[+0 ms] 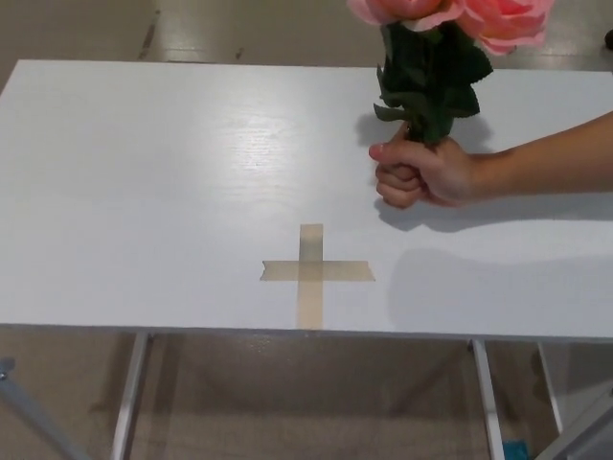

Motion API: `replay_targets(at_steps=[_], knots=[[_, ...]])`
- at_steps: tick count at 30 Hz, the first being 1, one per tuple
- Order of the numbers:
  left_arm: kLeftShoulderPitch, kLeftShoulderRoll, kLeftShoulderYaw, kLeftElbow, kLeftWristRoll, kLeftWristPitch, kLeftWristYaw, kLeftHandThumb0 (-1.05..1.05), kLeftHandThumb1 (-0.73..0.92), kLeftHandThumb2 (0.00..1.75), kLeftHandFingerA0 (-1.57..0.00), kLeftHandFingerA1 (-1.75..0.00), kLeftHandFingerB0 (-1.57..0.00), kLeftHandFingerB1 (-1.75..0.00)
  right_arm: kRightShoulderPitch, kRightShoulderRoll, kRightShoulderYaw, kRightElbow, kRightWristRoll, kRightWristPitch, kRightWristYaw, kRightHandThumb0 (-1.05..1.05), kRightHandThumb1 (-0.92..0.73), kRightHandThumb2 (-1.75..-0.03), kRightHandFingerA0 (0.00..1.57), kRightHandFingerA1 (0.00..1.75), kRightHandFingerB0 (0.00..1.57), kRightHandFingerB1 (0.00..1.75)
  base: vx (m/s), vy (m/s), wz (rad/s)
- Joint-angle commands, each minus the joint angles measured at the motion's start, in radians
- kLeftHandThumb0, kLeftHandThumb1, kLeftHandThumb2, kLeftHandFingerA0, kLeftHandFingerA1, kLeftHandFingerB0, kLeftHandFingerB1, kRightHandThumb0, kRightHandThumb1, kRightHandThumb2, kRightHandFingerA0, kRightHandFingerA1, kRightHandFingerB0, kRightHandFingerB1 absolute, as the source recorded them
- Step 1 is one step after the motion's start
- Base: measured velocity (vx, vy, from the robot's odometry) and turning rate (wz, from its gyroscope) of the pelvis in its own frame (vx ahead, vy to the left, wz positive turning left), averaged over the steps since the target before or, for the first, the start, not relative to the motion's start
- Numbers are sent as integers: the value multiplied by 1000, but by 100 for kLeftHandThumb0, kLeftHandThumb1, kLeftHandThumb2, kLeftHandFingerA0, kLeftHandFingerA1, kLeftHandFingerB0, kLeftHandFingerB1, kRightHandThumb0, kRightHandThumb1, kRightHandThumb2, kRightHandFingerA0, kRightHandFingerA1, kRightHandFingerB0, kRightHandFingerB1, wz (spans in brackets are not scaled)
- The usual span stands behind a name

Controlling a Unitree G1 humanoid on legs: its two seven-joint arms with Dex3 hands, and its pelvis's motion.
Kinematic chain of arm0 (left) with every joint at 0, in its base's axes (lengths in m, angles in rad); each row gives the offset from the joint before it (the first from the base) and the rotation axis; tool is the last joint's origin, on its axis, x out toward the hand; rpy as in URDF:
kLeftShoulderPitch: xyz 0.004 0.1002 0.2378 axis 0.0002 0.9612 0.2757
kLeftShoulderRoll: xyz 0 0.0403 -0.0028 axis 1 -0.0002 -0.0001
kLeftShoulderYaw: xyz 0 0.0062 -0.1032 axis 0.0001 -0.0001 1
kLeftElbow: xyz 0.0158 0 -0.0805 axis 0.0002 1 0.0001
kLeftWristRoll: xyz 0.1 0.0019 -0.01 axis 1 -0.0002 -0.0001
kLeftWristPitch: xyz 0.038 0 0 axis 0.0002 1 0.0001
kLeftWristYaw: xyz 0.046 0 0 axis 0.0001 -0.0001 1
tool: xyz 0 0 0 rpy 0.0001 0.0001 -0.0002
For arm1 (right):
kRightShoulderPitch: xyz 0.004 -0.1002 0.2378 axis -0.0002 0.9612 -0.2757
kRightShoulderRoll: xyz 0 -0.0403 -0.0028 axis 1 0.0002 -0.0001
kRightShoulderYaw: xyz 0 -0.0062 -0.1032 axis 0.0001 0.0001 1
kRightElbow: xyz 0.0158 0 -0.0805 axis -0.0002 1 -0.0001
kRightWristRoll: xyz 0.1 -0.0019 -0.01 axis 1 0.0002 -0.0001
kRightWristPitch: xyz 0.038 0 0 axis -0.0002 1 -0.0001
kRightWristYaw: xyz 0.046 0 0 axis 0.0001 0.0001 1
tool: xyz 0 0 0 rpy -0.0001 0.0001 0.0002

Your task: Use the left hand to pick up the rose and passes it to a human.

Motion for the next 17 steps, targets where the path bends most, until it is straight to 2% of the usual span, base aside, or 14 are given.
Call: replay_targets(at_steps=[1, 8, 9, 17], knots=[[-53, 33, -81, 205, 167, -127, 243, -69, 64, 59, -34, -33, -32, -32, 37, 2, 3, 7, -8, -7, -5, -54, -80, -65, 64, 58, 47, 37, 0, 0, 0], [-65, 38, -96, 254, 159, -187, 229, -72, 60, 60, -34, -34, -30, -31, 38, 0, 0, 5, -5, -9, -2, -55, -80, -65, 64, 58, 48, 37, 0, 0, 0], [-65, 40, -95, 259, 159, -194, 223, -70, 64, 60, -34, -33, -30, -31, 36, 1, -1, 5, -4, -8, -3, -55, -80, -65, 64, 58, 48, 37, 0, 0, 0], [-75, 43, -93, 276, 171, -202, 207, -70, 64, 60, -34, -33, -29, -30, 34, 1, -7, 3, 1, -8, 5, -55, -80, -65, 64, 58, 48, 37, 0, 0, 0]])
